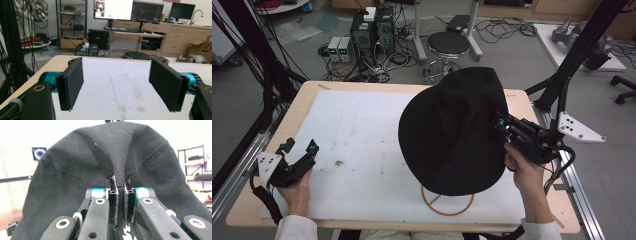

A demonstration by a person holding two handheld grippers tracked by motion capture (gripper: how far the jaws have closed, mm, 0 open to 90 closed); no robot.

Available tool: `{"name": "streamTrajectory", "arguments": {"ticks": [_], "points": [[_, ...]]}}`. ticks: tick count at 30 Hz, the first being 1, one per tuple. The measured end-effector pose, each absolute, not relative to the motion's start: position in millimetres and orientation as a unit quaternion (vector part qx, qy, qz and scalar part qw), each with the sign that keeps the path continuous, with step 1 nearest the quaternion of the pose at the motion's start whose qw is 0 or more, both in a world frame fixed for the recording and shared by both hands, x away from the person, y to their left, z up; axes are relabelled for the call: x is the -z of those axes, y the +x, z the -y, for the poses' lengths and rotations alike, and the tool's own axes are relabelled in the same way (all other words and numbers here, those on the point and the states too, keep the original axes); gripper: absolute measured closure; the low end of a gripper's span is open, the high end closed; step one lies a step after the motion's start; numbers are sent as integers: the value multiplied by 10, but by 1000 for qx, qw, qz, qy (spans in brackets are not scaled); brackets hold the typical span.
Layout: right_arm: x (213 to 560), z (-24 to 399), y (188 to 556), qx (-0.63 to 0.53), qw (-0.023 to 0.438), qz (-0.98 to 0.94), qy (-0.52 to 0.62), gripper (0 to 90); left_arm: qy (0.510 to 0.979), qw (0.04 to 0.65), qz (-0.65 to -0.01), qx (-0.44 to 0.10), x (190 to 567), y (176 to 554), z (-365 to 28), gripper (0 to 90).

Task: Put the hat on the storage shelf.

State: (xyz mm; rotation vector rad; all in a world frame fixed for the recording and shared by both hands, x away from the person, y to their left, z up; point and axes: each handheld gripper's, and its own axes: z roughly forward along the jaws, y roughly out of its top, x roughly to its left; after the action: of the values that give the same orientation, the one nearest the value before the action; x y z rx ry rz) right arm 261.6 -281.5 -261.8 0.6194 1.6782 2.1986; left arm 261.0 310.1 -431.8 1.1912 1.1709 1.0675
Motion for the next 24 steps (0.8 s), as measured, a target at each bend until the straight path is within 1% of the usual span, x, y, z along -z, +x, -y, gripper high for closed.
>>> {"name": "streamTrajectory", "arguments": {"ticks": [12,24], "points": [[2841,2820,2507,-749,139,-607,227,862,502,548,-495,-450,4318,2609,-3097,279],[3087,2879,2447,-738,112,-623,234,860,504,549,-495,-448,4325,2617,-3092,279]]}}
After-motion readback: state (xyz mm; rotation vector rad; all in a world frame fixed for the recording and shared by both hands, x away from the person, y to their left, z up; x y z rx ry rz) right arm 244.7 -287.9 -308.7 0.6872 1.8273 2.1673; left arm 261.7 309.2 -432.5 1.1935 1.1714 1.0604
